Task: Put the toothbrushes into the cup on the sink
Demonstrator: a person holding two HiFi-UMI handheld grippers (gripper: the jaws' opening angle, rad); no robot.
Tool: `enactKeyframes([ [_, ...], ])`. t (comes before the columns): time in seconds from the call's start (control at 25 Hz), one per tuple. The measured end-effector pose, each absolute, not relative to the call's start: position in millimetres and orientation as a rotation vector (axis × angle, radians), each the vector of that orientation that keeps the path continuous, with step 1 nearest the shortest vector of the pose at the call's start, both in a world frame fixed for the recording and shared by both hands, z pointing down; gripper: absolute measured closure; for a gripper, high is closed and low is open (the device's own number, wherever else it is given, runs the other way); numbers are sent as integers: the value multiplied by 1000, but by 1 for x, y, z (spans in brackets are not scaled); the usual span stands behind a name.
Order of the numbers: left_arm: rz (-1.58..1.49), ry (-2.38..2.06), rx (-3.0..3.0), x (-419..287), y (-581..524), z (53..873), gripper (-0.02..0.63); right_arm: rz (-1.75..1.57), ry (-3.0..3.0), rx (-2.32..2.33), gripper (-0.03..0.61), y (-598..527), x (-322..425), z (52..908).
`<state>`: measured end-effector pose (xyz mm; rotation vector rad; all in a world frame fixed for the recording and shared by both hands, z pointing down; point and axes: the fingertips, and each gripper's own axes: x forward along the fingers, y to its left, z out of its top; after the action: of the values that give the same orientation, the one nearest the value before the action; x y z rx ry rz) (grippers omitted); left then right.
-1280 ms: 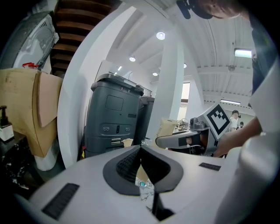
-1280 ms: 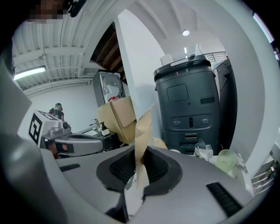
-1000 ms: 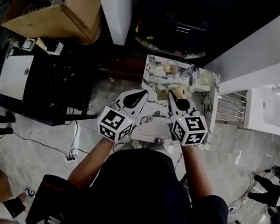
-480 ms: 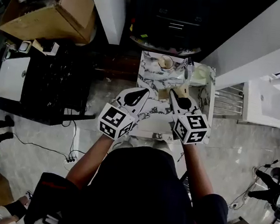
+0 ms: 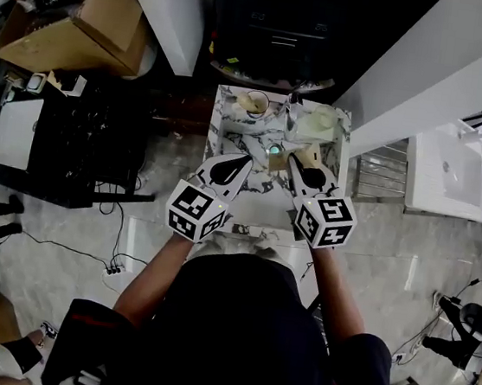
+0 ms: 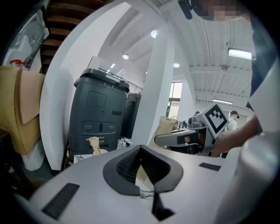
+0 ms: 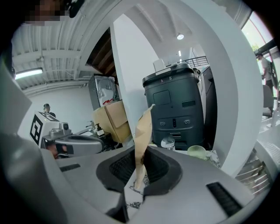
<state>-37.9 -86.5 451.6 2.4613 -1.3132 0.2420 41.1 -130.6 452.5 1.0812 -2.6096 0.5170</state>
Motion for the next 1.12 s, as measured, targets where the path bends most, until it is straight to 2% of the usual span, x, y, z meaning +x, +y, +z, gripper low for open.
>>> enactKeyframes([
  [0.52, 251, -1365, 2401, 46, -104, 464, 600, 524, -2622, 1021, 517, -159, 124, 462],
  [1.12, 265, -1389, 2360, 86, -147, 476, 600, 536, -2642, 940, 517, -206, 147, 473],
])
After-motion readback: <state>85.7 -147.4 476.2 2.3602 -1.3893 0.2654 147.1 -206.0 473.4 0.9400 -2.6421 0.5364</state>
